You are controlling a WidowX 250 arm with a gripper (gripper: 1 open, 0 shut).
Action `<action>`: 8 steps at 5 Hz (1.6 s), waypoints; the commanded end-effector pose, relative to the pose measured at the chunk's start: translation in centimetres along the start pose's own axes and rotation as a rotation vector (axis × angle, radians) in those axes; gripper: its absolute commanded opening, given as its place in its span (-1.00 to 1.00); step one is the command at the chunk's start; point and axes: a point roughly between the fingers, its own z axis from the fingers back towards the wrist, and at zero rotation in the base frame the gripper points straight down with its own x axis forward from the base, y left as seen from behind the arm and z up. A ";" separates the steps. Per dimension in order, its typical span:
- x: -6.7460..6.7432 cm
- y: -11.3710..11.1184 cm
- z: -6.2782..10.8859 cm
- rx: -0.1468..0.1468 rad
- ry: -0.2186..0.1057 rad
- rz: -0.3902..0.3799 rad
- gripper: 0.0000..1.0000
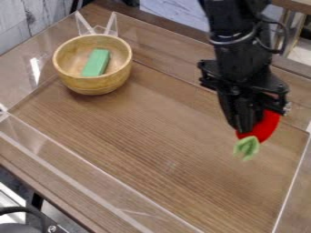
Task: Move the red fruit to the right
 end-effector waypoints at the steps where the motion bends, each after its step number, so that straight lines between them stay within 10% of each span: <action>1: 3.1 0.1 0.6 0.013 -0.050 -0.020 -1.00; 4: 4.6 5.0 2.5 0.078 -0.077 0.111 -1.00; 8: 4.9 8.5 -4.5 0.133 -0.058 0.235 -1.00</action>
